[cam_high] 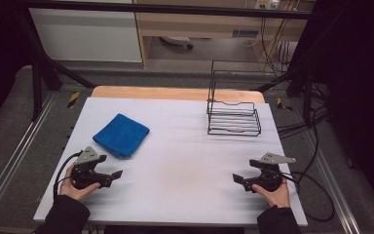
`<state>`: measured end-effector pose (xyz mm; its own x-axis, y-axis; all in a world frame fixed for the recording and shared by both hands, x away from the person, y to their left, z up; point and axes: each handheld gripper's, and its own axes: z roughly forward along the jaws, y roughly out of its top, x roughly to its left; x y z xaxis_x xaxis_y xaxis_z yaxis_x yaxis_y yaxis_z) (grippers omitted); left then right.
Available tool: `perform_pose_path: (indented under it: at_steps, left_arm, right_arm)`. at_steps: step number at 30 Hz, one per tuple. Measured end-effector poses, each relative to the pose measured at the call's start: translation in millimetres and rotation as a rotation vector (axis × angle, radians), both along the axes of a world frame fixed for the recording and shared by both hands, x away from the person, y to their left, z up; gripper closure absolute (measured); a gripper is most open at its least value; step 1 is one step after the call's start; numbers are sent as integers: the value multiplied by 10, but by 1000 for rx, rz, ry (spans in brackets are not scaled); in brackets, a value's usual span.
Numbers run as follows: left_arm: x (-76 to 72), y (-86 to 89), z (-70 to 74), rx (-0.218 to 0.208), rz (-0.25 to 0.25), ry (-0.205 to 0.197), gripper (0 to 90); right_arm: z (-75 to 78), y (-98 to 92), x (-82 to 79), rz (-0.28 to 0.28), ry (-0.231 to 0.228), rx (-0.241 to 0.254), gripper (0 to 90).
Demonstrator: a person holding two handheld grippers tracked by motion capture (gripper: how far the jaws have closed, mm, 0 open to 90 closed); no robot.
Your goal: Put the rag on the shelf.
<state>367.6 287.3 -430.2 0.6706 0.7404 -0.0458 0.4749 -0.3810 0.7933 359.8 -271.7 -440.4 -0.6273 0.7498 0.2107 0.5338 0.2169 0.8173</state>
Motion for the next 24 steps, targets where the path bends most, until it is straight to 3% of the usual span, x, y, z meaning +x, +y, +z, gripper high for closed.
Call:
perform_pose_path:
  at_steps: [16, 24]
  left_arm:
    - [2, -98, 110, 1, -12, -2, 89]
    - [113, -205, 239, 47, -2, -5, 105]
  right_arm:
    - [4, 15, -1, -3, 2, -4, 9]
    - [0, 28, 4, 1, 6, -13, 9]
